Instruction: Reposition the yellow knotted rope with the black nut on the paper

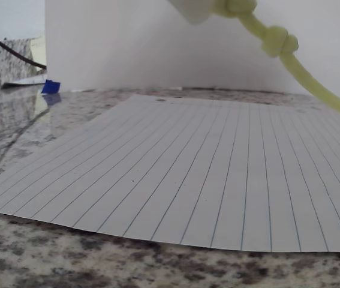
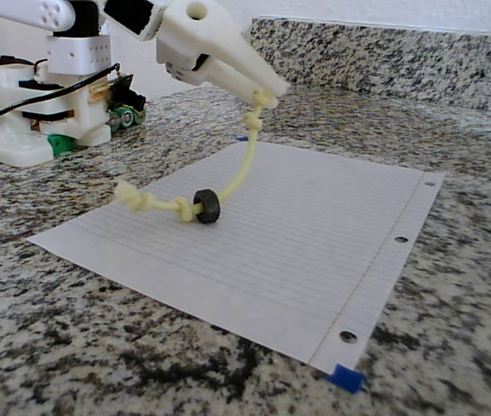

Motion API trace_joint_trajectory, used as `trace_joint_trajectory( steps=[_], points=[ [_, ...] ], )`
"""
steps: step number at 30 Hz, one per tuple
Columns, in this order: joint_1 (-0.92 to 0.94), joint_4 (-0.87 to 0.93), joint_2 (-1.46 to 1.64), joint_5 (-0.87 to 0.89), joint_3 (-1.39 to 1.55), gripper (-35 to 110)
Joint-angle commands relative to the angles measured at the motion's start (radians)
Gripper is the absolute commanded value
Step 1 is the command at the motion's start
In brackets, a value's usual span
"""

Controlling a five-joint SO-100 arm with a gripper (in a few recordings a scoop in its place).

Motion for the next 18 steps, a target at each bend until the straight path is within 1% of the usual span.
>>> trace_joint_trajectory(
  steps=[1,2,5,7,9,12,13,16,18],
  points=[
    [-0.008,0.017,0.018,-0.043,0.009,48],
    [-0.009,0.014,0.018,-0.072,0.009,50],
    [-0.012,0.008,0.021,-0.149,0.009,64],
    [-0.014,0.012,0.031,-0.19,0.009,69],
    [-0.015,0.015,0.04,-0.222,0.009,71],
    [-0.02,0.003,0.041,-0.267,0.009,71],
    [-0.02,0.0,0.041,-0.284,0.008,67],
    [-0.008,-0.031,0.026,-0.391,0.0,49],
    [0.014,-0.052,-0.008,-0.48,-0.017,29]
  ],
)
